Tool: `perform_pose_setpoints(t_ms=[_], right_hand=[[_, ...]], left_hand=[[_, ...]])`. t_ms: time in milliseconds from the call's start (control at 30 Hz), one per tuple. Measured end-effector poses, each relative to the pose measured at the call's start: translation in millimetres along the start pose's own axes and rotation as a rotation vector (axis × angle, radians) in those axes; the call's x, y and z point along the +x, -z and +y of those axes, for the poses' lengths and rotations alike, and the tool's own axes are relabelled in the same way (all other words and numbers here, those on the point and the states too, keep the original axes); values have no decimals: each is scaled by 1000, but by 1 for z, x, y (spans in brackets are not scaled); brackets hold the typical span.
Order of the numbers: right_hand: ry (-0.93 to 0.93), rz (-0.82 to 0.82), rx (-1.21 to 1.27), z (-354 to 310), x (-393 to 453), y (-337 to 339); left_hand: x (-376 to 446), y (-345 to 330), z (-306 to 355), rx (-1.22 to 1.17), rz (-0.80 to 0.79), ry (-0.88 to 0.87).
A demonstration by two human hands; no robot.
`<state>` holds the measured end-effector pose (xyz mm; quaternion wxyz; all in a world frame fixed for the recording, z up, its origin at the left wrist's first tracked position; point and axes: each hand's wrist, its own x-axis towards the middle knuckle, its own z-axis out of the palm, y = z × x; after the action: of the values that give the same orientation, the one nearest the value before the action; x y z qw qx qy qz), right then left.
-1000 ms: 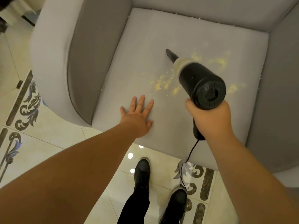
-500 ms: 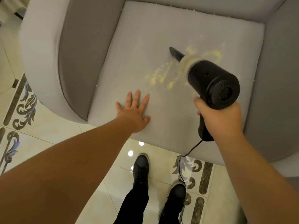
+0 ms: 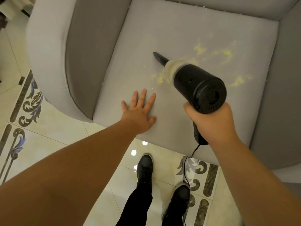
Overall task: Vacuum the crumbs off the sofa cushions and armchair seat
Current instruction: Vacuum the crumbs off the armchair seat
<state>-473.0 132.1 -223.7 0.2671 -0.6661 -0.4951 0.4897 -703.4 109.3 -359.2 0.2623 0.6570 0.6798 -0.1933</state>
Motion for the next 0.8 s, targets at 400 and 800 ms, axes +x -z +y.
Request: perform_pose_setpoints(t_ms=[400,800], right_hand=[[-34,190,-15,6,-28,27],[-90,62,-41,17,-70,18]], left_hand=[[-26,-13,-6,16,-63,29],[-27,-3,-8,42,-97,19]])
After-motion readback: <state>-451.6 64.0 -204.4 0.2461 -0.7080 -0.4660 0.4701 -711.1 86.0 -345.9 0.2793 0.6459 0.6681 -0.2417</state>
